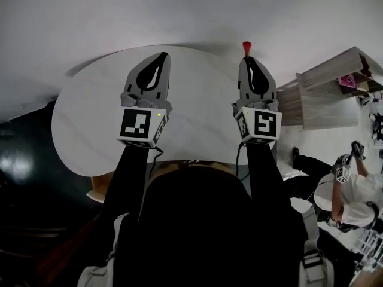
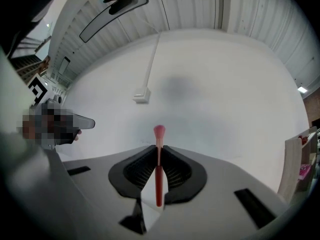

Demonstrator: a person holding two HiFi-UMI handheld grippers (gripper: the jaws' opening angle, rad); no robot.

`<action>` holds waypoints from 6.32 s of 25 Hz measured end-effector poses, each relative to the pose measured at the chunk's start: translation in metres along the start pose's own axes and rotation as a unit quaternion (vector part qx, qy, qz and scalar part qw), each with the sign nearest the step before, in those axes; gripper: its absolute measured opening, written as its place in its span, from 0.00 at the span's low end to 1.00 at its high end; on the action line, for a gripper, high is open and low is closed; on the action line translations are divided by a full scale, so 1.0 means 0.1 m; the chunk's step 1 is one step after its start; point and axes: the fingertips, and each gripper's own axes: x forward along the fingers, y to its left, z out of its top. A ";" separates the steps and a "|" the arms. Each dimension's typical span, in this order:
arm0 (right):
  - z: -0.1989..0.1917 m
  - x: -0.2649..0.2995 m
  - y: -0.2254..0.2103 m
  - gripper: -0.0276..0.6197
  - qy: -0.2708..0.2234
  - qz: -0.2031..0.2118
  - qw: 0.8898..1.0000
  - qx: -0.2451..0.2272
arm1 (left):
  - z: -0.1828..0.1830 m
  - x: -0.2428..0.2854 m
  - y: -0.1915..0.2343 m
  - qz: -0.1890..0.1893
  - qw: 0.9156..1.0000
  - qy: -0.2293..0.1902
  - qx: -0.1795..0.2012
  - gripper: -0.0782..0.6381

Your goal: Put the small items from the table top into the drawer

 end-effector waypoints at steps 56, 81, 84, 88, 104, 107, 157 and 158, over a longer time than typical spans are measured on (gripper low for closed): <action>-0.15 -1.24 6.74 0.14 0.063 0.597 0.799 0.032 | -0.38 -6.04 1.94 0.524 0.845 0.104 0.012 0.13; -2.82 -2.48 7.22 0.14 0.308 0.650 0.681 -0.139 | -1.00 -6.55 1.44 0.555 0.818 0.148 -0.039 0.13; -2.97 -2.49 7.24 0.14 0.323 0.650 0.669 -0.158 | -1.02 -6.64 1.46 0.562 0.813 0.149 -0.044 0.13; -3.08 -2.51 7.21 0.14 0.336 0.650 0.660 -0.170 | -1.03 -6.69 1.43 0.568 0.808 0.147 -0.048 0.13; -3.25 -2.67 7.13 0.31 0.342 0.667 0.627 -0.213 | -1.09 -6.77 1.36 0.577 0.802 0.144 -0.060 0.13; -3.25 -2.67 7.10 0.31 0.344 0.665 0.628 -0.213 | -1.08 -6.77 1.37 0.577 0.802 0.142 -0.059 0.13; 1.07 -1.14 6.22 0.30 -0.058 0.534 0.843 0.025 | 0.01 -5.50 1.91 0.431 0.897 0.088 0.040 0.13; 1.06 -1.10 6.17 0.30 -0.057 0.530 0.846 0.024 | 0.01 -5.43 1.91 0.425 0.900 0.088 0.040 0.13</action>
